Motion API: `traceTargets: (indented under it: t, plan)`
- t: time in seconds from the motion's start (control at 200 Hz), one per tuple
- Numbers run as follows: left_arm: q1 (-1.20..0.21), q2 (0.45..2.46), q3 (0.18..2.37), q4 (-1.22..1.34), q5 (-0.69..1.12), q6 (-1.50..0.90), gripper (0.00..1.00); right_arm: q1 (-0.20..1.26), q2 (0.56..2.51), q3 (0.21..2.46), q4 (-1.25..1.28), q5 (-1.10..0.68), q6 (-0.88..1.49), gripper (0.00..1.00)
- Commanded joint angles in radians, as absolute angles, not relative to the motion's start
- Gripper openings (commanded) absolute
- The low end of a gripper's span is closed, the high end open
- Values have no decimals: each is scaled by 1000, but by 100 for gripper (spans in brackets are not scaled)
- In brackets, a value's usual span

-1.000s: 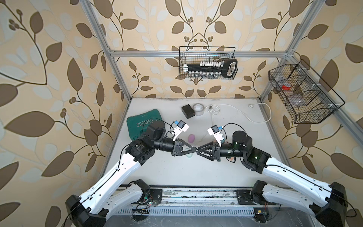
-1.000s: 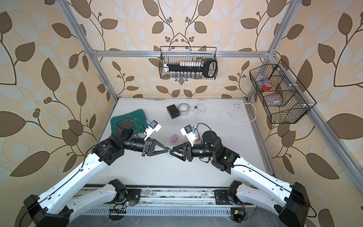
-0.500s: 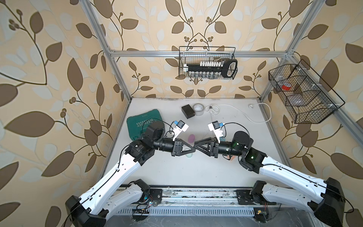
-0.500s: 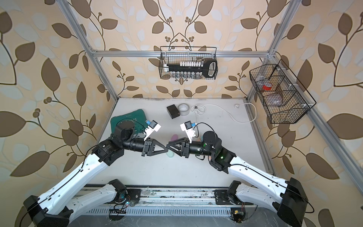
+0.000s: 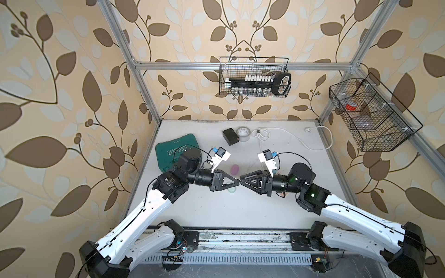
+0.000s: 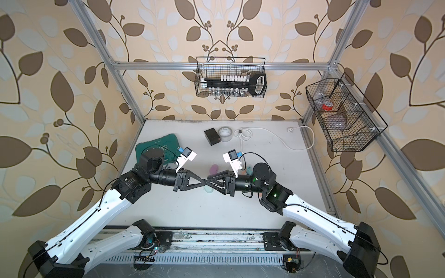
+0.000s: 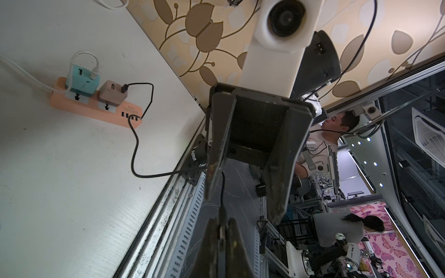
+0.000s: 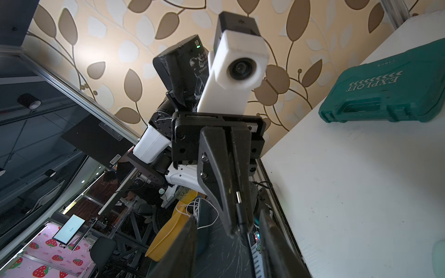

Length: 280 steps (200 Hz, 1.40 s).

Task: Charge the bluetooth headset
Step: Adjust the charging cable, then pick up the bluetooth headset from the center of the board.

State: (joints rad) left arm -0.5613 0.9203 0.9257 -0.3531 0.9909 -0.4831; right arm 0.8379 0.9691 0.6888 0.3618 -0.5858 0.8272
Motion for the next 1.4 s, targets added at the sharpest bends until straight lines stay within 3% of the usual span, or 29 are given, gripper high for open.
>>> traceTargets:
  t: [0.0,0.225,0.64,0.765,0.95,1.24,1.315,1.394]
  plan:
    - [-556,913,941,-318,1000,-488,1,844,970,676,357,-611,830,42]
    - [-555,902,941,-309,1005,-497,1,846,986,674,348,-596,814,45]
    - [-556,913,936,-303,1015,-502,2,848,1005,695,384,-640,825,11]
    - [-556,905,935,-304,1012,-501,13,847,1003,693,383,-636,820,4]
    - [-555,892,940,-334,991,-492,55,847,993,689,380,-631,818,0]
    - [-511,869,974,-445,923,-442,67,832,949,691,283,-598,785,0]
    - [-487,862,987,-489,867,-433,78,812,931,696,230,-595,772,0]
    - [-468,865,1007,-547,790,-414,78,776,908,697,174,-595,760,0]
